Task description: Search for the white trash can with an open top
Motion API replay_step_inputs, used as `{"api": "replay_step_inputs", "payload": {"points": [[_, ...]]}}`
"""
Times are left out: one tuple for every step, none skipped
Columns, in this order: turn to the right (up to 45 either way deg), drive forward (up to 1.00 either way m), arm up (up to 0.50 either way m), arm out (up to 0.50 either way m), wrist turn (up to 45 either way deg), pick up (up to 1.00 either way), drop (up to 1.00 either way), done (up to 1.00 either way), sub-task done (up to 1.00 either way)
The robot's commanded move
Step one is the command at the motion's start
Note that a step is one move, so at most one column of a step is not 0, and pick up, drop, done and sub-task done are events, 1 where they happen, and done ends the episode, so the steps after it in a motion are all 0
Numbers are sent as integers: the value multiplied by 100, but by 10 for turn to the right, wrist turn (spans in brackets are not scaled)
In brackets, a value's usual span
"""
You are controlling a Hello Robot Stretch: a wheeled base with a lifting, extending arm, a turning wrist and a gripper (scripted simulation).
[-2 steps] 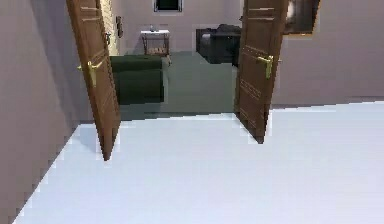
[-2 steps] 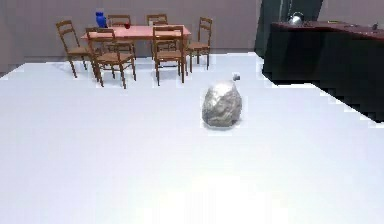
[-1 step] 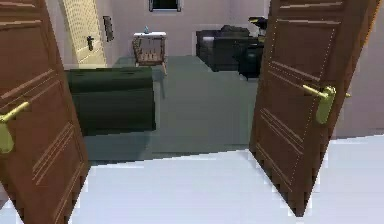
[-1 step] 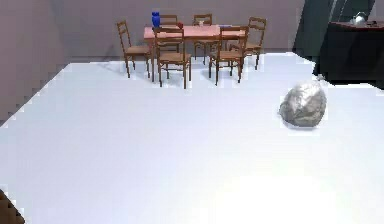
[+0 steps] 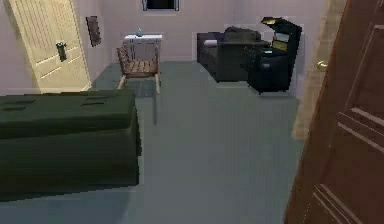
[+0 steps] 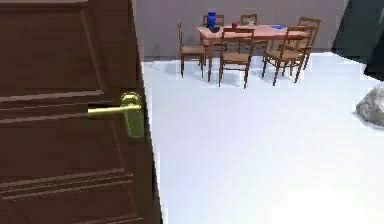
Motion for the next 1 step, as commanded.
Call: {"api": "replay_step_inputs", "payload": {"points": [[0, 100, 0, 0, 0, 0, 0, 0, 0]]}}
